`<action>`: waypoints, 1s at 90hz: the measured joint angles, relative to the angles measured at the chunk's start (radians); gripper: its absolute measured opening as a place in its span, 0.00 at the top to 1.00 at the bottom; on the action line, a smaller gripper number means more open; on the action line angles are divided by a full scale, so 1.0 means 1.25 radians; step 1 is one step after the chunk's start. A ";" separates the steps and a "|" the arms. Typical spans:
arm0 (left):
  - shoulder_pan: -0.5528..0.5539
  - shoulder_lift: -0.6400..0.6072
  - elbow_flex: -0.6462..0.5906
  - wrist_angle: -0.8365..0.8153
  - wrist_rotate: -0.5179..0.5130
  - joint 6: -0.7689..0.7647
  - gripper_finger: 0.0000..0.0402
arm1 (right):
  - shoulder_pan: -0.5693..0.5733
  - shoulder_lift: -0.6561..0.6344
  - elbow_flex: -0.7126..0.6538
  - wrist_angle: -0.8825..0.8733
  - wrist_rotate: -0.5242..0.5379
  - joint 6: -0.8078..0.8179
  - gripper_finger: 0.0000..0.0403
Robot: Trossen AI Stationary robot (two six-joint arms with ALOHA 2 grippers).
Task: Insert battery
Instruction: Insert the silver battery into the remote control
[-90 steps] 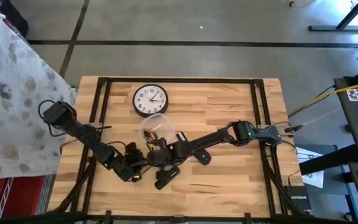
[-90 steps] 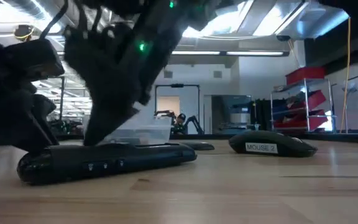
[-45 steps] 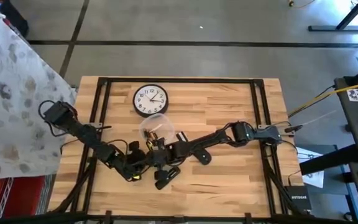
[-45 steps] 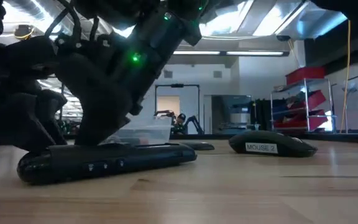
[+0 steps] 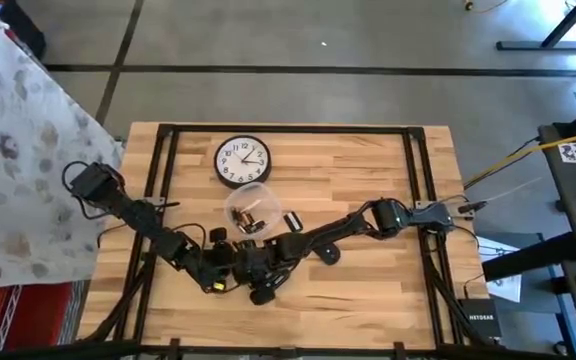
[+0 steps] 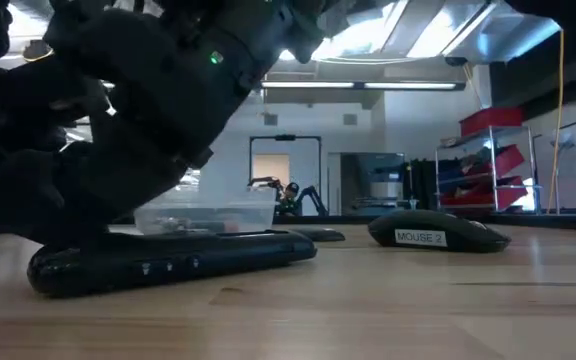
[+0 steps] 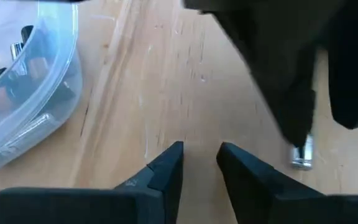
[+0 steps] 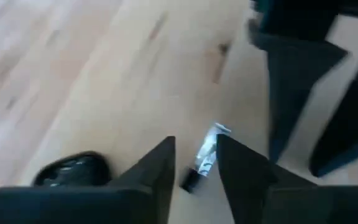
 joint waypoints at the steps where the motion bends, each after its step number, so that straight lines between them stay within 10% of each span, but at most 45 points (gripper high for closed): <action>1: -0.001 -0.001 0.000 -0.002 0.000 -0.004 0.76 | 0.000 0.000 0.000 0.001 0.000 0.008 0.66; 57: -0.078 -0.075 -0.001 -0.170 -0.058 -0.175 0.76 | 0.101 0.001 -0.079 0.114 0.267 0.225 0.63; 90: -0.078 -0.075 -0.001 -0.180 -0.071 -0.172 0.76 | 0.056 -0.031 -0.008 0.005 0.234 0.046 0.63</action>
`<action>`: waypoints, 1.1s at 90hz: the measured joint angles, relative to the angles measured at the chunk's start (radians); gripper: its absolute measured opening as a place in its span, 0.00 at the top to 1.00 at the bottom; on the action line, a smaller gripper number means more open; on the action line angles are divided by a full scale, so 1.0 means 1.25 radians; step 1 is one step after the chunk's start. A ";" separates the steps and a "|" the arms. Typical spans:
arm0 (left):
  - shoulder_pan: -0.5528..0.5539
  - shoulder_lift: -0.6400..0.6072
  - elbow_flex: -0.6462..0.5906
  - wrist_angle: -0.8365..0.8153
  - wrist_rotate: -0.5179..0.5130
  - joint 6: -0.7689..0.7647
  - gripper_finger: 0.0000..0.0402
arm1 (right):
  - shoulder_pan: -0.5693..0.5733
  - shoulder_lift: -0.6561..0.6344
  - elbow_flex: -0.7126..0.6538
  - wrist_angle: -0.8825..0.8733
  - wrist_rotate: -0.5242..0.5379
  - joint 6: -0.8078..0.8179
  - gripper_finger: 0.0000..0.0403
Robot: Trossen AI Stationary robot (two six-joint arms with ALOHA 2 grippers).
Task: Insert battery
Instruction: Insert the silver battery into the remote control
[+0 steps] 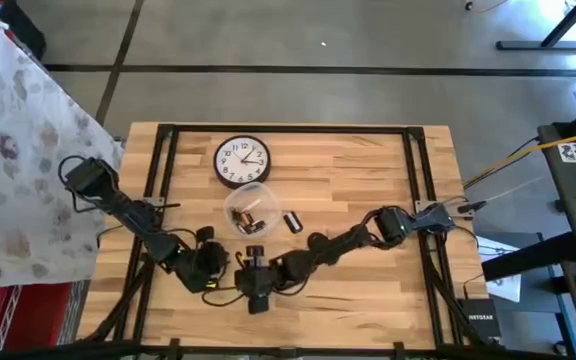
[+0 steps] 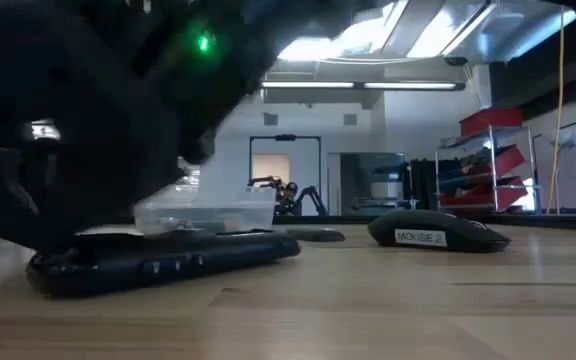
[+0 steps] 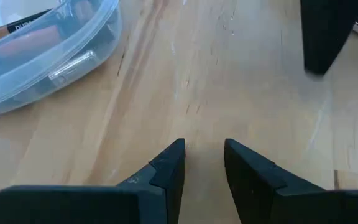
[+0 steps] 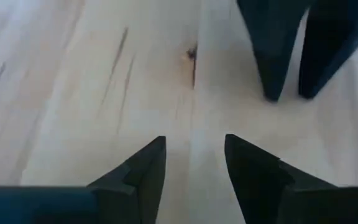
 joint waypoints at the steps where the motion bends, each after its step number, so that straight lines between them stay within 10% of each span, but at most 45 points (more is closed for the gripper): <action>1: 0.000 0.000 0.000 -0.001 -0.001 0.000 0.76 | -0.002 -0.005 0.003 -0.007 -0.004 -0.006 0.63; 40: -0.001 -0.001 0.000 -0.002 -0.001 -0.003 0.76 | -0.070 -0.030 -0.031 -0.223 -0.261 -0.247 0.63; 82: -0.001 -0.003 0.002 -0.009 0.012 -0.001 0.76 | -0.067 -0.028 -0.102 -0.025 -0.255 -0.241 0.63; 99: -0.001 -0.086 0.069 -0.216 0.020 0.002 0.76 | -0.067 -0.027 -0.103 0.030 -0.241 -0.227 0.63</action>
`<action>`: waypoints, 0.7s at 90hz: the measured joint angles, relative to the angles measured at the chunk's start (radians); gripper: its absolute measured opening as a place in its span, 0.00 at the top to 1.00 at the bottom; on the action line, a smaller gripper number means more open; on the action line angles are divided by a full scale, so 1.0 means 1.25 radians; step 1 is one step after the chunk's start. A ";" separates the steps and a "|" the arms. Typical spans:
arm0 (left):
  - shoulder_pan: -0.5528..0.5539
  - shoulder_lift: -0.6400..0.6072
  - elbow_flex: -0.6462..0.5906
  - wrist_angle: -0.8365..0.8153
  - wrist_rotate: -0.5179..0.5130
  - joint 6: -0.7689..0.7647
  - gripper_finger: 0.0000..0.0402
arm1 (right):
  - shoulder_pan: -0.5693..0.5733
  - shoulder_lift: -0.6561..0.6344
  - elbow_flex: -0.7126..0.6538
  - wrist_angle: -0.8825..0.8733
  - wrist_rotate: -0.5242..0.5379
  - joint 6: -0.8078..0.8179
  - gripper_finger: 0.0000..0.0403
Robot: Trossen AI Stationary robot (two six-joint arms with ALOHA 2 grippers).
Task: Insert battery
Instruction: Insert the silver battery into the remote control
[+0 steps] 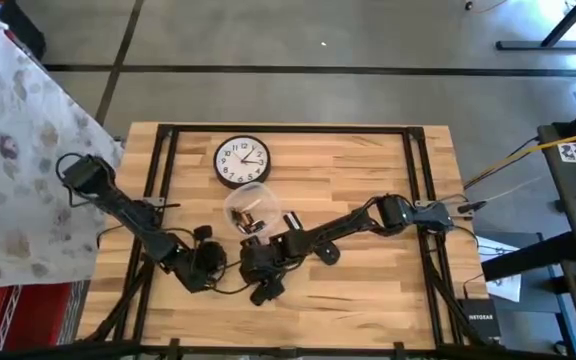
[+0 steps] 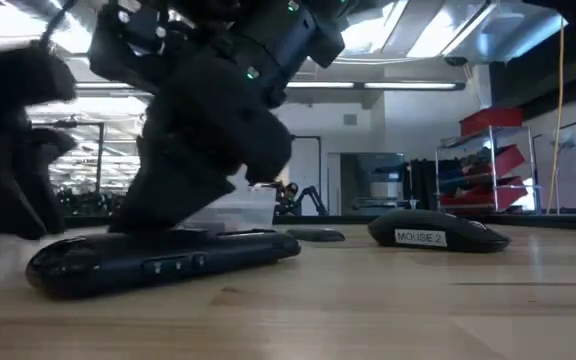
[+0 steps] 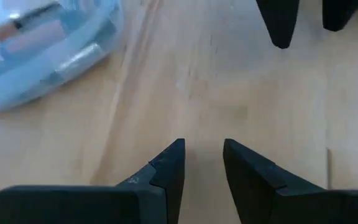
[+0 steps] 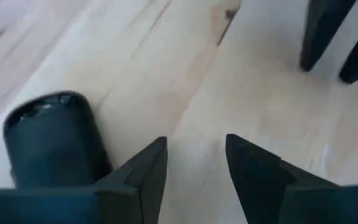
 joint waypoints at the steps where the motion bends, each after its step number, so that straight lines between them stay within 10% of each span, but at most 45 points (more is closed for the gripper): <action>1: 0.000 -0.006 0.005 -0.016 -0.001 -0.002 0.76 | 0.000 0.000 0.000 0.001 0.000 0.000 0.63; 37: -0.124 -0.117 -0.003 -0.204 0.365 -0.283 0.76 | 0.000 0.000 0.000 0.072 0.002 0.013 0.63; 63: -0.240 -0.117 0.013 -0.382 0.378 -0.701 0.76 | -0.001 0.000 0.000 0.079 0.002 0.013 0.63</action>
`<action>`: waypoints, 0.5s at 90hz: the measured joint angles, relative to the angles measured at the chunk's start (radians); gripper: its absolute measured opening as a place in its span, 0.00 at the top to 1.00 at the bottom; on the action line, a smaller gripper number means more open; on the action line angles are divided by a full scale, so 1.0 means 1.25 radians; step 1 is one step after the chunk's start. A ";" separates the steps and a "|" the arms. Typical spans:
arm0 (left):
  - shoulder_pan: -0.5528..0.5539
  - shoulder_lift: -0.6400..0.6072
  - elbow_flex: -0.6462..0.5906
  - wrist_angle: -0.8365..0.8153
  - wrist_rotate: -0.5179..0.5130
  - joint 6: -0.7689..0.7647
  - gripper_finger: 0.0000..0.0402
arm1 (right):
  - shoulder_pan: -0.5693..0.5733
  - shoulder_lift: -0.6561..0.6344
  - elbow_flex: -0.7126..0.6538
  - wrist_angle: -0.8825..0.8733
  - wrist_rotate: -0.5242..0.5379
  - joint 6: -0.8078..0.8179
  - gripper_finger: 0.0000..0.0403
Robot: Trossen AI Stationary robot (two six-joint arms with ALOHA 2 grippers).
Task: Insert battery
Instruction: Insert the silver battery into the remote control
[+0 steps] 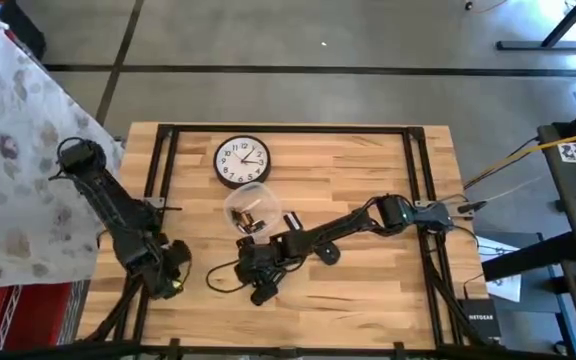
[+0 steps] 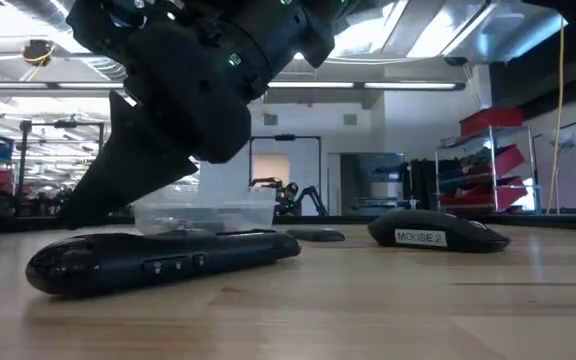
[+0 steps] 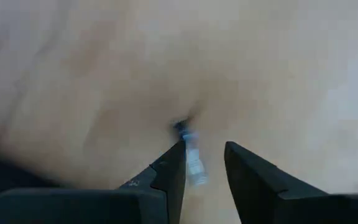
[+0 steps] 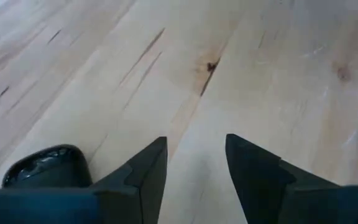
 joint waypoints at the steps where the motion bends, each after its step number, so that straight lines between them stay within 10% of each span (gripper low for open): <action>1: -0.003 0.000 -0.002 0.000 0.000 -0.008 0.76 | 0.000 0.000 0.000 0.000 0.000 0.000 0.63; 45: -0.028 -0.002 -0.091 0.093 -0.014 -0.074 0.76 | 0.000 0.000 0.001 -0.001 0.001 0.008 0.63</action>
